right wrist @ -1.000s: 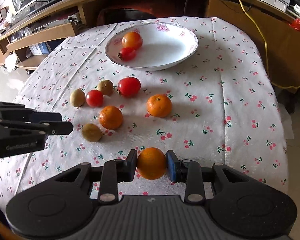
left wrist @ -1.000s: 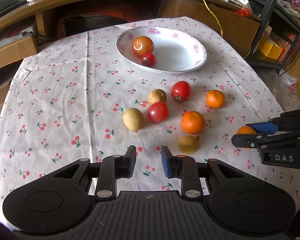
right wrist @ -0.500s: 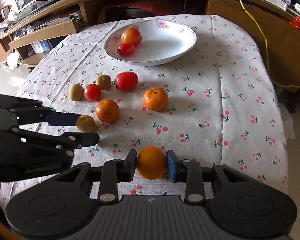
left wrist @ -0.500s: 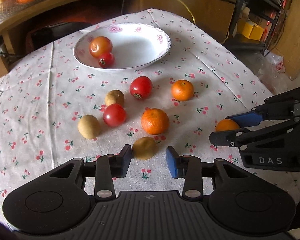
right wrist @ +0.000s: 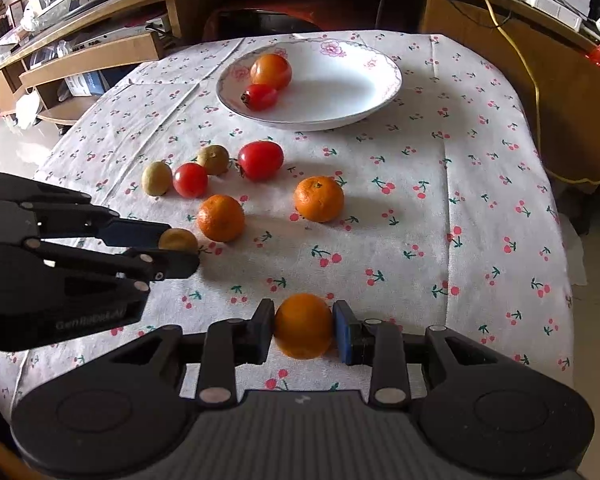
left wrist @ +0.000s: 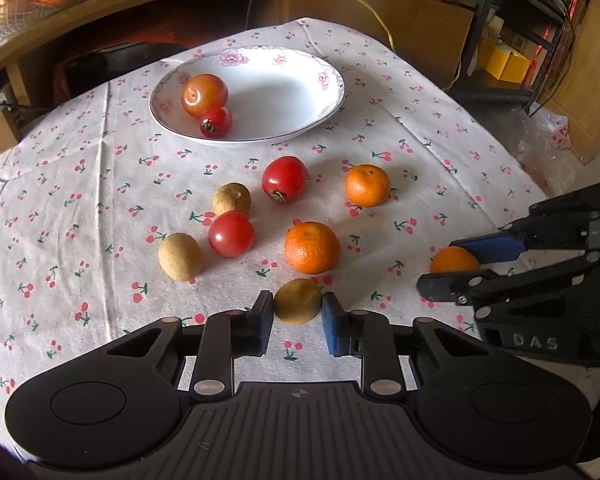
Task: Organize fruits
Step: 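Carry the tan fruit in left tool to the bowl while right tool carries the mandarin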
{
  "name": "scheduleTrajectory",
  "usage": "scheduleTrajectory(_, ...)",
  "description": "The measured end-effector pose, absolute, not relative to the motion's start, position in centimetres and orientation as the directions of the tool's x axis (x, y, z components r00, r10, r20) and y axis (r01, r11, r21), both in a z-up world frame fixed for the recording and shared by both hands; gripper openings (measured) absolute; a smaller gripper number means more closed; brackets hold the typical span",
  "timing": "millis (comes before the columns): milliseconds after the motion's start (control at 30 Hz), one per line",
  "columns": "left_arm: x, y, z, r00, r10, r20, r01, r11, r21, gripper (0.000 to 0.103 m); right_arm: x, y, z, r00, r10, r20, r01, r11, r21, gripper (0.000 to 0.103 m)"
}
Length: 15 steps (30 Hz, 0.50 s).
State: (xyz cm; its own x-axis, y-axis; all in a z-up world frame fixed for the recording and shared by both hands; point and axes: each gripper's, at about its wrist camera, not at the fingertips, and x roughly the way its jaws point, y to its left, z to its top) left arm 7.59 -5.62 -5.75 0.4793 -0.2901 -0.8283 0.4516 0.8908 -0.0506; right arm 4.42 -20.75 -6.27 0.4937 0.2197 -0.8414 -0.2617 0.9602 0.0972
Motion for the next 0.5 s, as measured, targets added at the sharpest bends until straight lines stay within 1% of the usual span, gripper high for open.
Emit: scheduleTrajectory(500,7.8,-6.0,-3.8,0.525,-0.308,-0.793,0.423,0.903,-0.071,0.033,5.5,-20.3,-4.0,0.555,0.252,-0.793,-0.248,0.96,0.132,0.032)
